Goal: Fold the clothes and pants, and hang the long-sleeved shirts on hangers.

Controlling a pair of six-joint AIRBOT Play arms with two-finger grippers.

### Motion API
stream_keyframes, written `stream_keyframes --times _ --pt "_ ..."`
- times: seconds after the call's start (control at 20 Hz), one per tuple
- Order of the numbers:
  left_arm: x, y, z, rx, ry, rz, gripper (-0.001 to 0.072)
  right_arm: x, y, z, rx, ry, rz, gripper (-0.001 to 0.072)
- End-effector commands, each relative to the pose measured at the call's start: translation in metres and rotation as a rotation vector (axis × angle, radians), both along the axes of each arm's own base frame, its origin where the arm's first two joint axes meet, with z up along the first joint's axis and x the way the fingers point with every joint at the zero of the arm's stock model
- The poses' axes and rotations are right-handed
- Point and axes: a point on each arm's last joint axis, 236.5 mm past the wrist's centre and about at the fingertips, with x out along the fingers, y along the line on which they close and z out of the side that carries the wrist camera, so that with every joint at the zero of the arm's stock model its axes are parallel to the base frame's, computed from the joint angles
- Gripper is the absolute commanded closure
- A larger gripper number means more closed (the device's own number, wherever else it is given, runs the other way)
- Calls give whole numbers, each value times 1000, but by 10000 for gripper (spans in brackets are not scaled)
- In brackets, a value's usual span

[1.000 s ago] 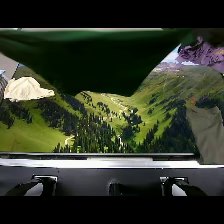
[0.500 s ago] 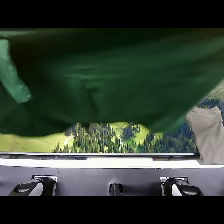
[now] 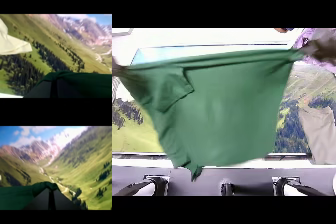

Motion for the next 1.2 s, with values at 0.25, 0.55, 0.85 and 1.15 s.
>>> stream_keyframes --times 0.25,0.55,0.85,1.15 --pt "131 -19 -202 -62 116 -16 690 143 53 -281 75 292 -18 686" --pt "120 -26 -239 -158 236 60 664 134 53 -309 120 392 -45 560" --pt "49 10 -195 -200 374 -78 89 51 -16 -252 4 470 270 330" --pt "-59 48 -212 -334 453 83 93 -73 -77 -282 233 628 118 323"
